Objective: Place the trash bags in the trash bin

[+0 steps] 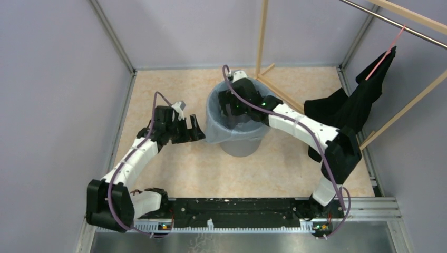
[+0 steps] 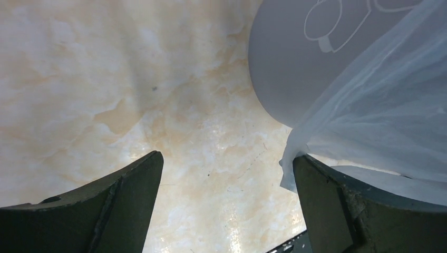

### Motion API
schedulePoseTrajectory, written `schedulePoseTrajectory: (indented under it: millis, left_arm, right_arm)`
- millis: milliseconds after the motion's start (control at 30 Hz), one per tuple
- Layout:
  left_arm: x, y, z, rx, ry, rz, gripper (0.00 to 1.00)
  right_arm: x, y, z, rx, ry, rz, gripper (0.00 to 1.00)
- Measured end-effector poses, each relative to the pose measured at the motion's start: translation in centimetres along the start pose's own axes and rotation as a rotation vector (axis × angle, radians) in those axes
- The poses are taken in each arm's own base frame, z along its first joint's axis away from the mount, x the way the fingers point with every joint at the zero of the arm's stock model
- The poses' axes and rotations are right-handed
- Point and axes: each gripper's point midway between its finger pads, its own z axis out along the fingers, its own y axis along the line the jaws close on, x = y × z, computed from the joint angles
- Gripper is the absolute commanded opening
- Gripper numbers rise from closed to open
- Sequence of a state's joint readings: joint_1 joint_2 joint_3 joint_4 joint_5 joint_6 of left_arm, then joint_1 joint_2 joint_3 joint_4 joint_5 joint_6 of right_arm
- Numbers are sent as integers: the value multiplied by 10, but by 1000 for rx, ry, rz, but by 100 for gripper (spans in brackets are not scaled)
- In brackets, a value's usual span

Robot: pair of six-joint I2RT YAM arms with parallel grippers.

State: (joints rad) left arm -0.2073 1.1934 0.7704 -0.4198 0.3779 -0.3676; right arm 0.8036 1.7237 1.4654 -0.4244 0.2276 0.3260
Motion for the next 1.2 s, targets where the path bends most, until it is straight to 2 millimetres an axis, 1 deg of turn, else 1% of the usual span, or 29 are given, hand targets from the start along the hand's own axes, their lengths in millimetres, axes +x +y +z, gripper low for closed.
schedulePoseTrajectory:
  millis: [33, 100, 167, 200, 300, 367, 433, 467, 533, 600, 667, 700, 733, 767, 800, 867, 933, 1000, 1100, 1200]
  left_arm:
    - [-3, 0, -4, -11, -22, 5, 99]
    - [-11, 2, -13, -39, -78, 13, 99]
    - [-16, 2, -25, -59, -127, 11, 98]
    - [-18, 2, -31, -68, -148, 9, 98]
    - [-19, 3, -44, -95, -186, -7, 98]
    - [-16, 4, -53, -119, -201, -23, 99]
    - [-14, 5, -63, -137, -214, -37, 98]
    - [-15, 4, -69, -143, -225, -38, 98]
    - [-22, -2, -85, -146, -264, -36, 98]
    - [-37, -15, -104, -129, -313, -22, 98]
    - [-56, -32, -124, -100, -370, -4, 99]
    - [-70, -43, -138, -78, -409, 9, 98]
    - [-77, -50, -145, -64, -433, 17, 98]
    - [-88, -63, -158, -35, -467, 31, 98]
    - [-96, -71, -167, -15, -491, 42, 98]
    - [-109, -89, -187, 33, -536, 66, 98]
    - [-117, -106, -204, 82, -571, 90, 99]
    - [-120, -117, -215, 120, -587, 108, 99]
    - [-121, -133, -230, 180, -602, 133, 99]
    - [-118, -147, -243, 233, -617, 158, 99]
  right_arm:
    - [-17, 2, -9, -7, -44, -2, 98]
    - [-43, 2, -31, -16, -124, -5, 99]
    - [-70, 0, -62, -29, -217, -2, 99]
    - [-86, -2, -83, -39, -280, 5, 99]
    - [-121, -13, -128, -40, -418, 28, 99]
    - [-140, -29, -156, -22, -507, 57, 99]
    - [-148, -54, -173, 15, -571, 93, 99]
    - [-148, -69, -177, 39, -589, 110, 99]
    - [-138, -105, -176, 86, -598, 148, 99]
    - [-122, -134, -162, 107, -562, 184, 99]
    - [-103, -149, -144, 104, -504, 212, 99]
    - [-92, -152, -134, 93, -466, 222, 99]
    - [-83, -150, -125, 70, -434, 230, 99]
    - [-73, -145, -117, 39, -401, 236, 99]
    - [-66, -140, -111, 11, -377, 243, 99]
    - [-52, -130, -103, -47, -334, 267, 98]
    - [-44, -120, -98, -105, -320, 304, 93]
    - [-38, -110, -94, -163, -310, 347, 89]
    - [-30, -96, -90, -234, -292, 406, 87]
    - [-34, -83, -90, -255, -307, 436, 85]
